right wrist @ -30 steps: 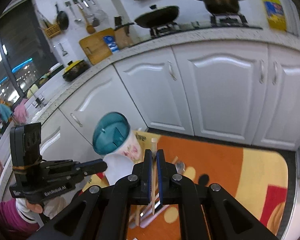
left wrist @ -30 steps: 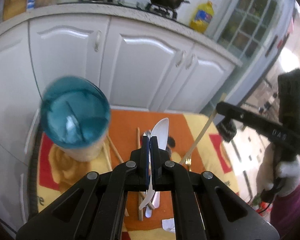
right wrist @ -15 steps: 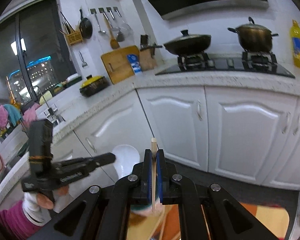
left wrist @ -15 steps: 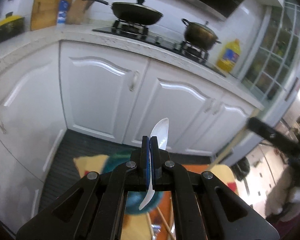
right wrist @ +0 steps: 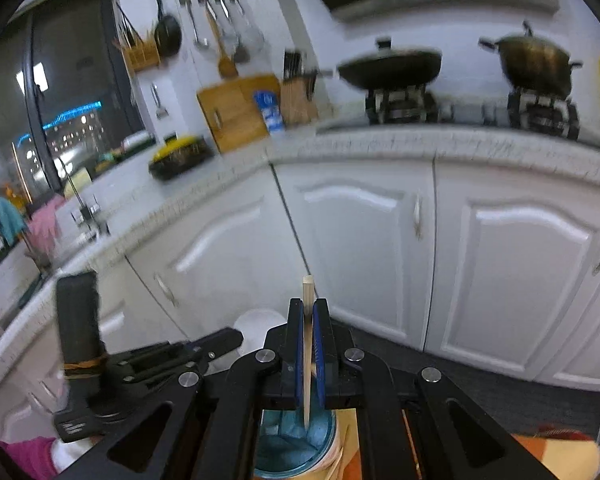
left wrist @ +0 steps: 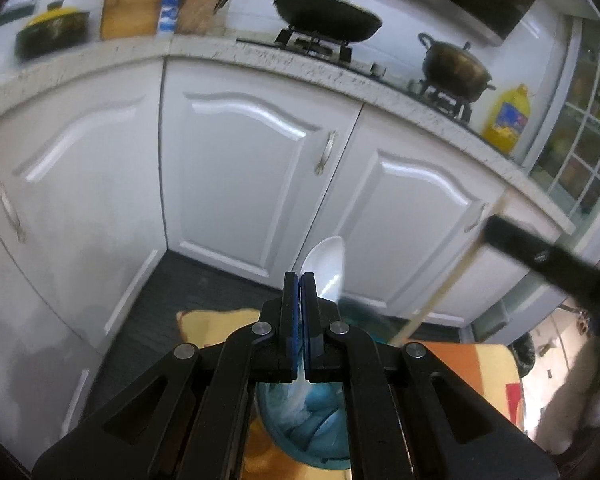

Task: Organize utensils
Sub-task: 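Carry the spoon and chopstick over the holder and open both tools to drop them in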

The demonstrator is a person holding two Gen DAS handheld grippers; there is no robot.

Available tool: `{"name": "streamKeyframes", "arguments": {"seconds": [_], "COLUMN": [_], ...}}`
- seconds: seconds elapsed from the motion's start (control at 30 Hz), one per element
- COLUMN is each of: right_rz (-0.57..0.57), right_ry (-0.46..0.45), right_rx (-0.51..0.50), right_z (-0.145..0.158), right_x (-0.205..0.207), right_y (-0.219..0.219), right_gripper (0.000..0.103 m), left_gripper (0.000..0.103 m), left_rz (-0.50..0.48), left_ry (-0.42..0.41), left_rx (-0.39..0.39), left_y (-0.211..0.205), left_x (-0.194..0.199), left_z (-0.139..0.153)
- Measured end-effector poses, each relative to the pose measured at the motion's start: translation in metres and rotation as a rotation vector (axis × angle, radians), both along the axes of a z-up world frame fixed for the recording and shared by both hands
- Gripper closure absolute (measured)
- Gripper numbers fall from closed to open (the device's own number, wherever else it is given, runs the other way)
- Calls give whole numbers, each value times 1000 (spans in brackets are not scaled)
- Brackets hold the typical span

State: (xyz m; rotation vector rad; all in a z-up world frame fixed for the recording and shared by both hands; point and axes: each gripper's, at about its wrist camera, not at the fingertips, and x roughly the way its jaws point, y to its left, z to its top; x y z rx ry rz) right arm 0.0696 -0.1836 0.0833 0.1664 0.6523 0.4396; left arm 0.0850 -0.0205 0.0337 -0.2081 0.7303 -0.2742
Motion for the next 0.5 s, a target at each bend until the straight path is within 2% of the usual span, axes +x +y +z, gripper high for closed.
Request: {"name": "streamKeyframes", "arguments": {"seconds": [0.13, 0.27, 0.33, 0.4, 0.47, 0.5], "right_rz": [14, -7, -14, -19, -20, -26], "right_ry": [88, 121, 116, 111, 111, 109], "right_rx": [-10, -4, -22, -42, -54, -68], "right_z": [-37, -53, -56, -55, -56, -56], "right_x": [14, 16, 12, 8, 2, -2], "right_y": [8, 5, 4, 4, 3, 2], "right_gripper": [98, 98, 94, 73, 72, 72], "left_gripper": [102, 102, 102, 102, 100, 96], "left_rz": [-1, -1, -1, 0, 1, 2], "left_ry": [24, 39, 42, 49, 59, 61], "left_rx": [6, 8, 9, -1, -19, -25], "left_y": [0, 0, 0, 0, 2, 2], "left_x": [-5, -9, -11, -13, -15, -16], "left_z": [-13, -16, -15, -14, -12, -11]}}
